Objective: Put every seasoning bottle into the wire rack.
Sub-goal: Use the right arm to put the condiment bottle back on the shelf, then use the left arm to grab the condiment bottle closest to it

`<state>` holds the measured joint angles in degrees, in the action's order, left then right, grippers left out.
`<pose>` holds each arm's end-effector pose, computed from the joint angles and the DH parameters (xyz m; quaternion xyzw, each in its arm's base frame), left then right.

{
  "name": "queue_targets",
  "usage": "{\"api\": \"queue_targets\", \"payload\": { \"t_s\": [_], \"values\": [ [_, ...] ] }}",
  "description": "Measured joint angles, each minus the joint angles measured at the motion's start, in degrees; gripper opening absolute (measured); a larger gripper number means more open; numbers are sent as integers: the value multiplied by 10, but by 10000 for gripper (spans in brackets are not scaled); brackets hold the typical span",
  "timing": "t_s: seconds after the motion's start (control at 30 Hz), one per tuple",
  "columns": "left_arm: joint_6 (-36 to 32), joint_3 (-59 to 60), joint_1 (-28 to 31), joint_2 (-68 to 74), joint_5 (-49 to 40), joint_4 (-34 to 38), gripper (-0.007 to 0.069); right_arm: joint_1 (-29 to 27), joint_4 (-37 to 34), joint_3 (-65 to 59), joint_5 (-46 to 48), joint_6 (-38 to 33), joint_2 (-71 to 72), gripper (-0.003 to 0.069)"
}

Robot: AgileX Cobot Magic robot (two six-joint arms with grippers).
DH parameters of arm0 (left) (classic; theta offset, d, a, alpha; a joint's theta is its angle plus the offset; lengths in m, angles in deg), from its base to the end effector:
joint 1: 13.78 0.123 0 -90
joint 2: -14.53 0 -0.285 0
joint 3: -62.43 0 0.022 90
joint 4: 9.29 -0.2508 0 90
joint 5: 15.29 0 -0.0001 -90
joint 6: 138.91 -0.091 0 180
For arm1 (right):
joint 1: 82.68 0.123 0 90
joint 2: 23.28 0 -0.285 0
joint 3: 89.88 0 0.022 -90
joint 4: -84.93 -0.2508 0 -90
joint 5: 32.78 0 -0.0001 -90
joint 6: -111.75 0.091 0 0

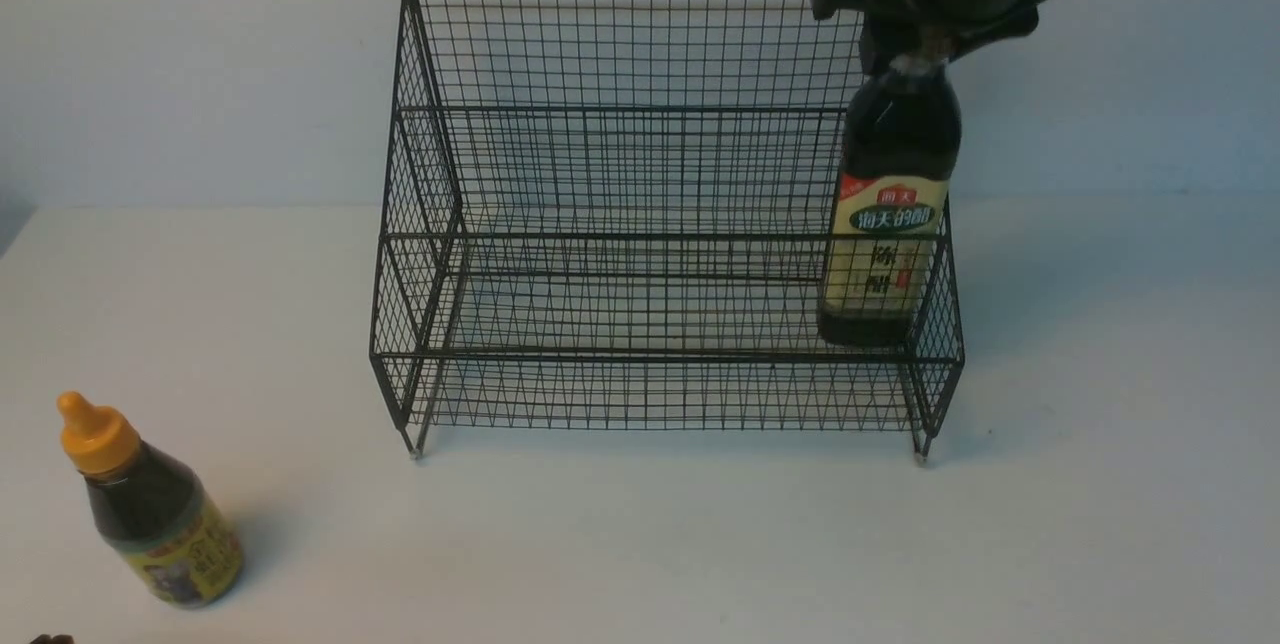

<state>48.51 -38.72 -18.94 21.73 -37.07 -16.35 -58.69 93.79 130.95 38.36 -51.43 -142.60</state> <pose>0.0527 -0.0006 0.1702 0.0168 0.8071 -0.0126 0.5900 0.3952 0.1613 0.3655 -0.0651 0.9600 0.0188 0.2716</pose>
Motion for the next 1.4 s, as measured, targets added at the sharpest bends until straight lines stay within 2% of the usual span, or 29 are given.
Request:
{"api": "queue_targets", "payload": {
  "t_s": [0.13, 0.23, 0.27, 0.33, 0.43, 0.5, 0.77, 0.97, 1.13, 1.3, 1.4],
  "values": [
    [0, 0, 0, 0, 0, 0, -5, 0, 0, 2, 3, 1, -3, 317],
    [0, 0, 0, 0, 0, 0, -5, 0, 0, 3, 5, 1, -3, 361],
    [0, 0, 0, 0, 0, 0, -5, 0, 0, 3, 6, 2, -3, 437],
    [0, 0, 0, 0, 0, 0, -5, 0, 3, 3, 7, 2, -3, 521],
    [0, 0, 0, 0, 0, 0, -5, 0, 14, 3, 9, 2, 7, 627],
    [0, 0, 0, 0, 0, 0, -5, 0, 16, 3, 11, 1, 25, 665],
    [0, 0, 0, 0, 0, 0, -5, 0, 17, 3, 15, -51, 169, 683],
    [0, 0, 0, 0, 0, 0, -5, 0, -10, -17, 18, -69, 318, 628],
    [0, 0, 0, 0, 0, 0, -5, 0, -30, -130, 19, -74, 499, 499],
    [0, 0, 0, 0, 0, 0, -5, 0, -29, -365, 9, -76, 711, 276],
    [0, 0, 0, 0, 0, 0, -5, 0, -33, -560, -82, -69, 832, 117]
  ]
}}
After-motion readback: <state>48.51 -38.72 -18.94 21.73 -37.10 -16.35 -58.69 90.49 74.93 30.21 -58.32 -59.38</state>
